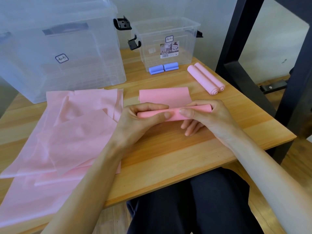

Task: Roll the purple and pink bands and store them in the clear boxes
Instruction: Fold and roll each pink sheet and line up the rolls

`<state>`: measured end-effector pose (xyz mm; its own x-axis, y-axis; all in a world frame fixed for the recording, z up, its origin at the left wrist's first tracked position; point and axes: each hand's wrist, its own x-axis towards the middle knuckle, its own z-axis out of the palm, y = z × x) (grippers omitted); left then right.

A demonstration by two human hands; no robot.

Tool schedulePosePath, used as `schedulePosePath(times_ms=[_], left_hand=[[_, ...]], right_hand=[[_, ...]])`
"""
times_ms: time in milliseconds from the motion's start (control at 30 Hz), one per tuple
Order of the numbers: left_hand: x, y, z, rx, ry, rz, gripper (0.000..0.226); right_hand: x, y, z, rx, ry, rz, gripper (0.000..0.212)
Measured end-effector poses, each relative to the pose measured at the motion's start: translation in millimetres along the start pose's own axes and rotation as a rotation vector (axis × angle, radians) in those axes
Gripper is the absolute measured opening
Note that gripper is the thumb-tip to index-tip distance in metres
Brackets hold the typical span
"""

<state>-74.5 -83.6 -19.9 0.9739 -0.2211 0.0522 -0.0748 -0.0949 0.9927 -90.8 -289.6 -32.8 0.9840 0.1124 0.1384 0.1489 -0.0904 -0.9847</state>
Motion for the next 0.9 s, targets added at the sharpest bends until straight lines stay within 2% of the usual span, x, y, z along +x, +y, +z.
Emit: schedulePosePath(times_ms=[100,200,333,500,700,833,900], left_hand=[[-0.5,0.4,1.6,-0.051,0.019,-0.056,0.015],[-1.1,2.0,2.8,-0.119,0.015,-0.132,0.021],[-0.8,1.9,2.2,-0.098,0.011,-0.072,0.026],[-2.4,1.4,0.5,0.003,-0.011,0.046,0.026],[-2.3,3.2,3.6,-0.092,0.016,-0.103,0.013],[-1.6,3.1,3.4,-0.118,0.011,-0.129,0.015],[-1.2,2.8,2.9,-0.094,0.012,-0.083,0.021]], right_hand=[[0.9,0.2,0.8,0.003,-0.007,-0.02,0.03],[0.5,0.1,1.7,0.001,-0.016,-0.043,0.037],[-0.3,0.8,0.4,0.004,-0.011,-0.04,0.028],[-0.6,0.3,-0.3,0.004,-0.008,0.0,0.028],[0.1,-0.6,2.1,0.015,-0.009,-0.024,0.039],[0.2,0.6,2.3,-0.007,-0.004,-0.041,0.034],[0.1,0.9,1.1,-0.012,-0.002,-0.031,0.028]])
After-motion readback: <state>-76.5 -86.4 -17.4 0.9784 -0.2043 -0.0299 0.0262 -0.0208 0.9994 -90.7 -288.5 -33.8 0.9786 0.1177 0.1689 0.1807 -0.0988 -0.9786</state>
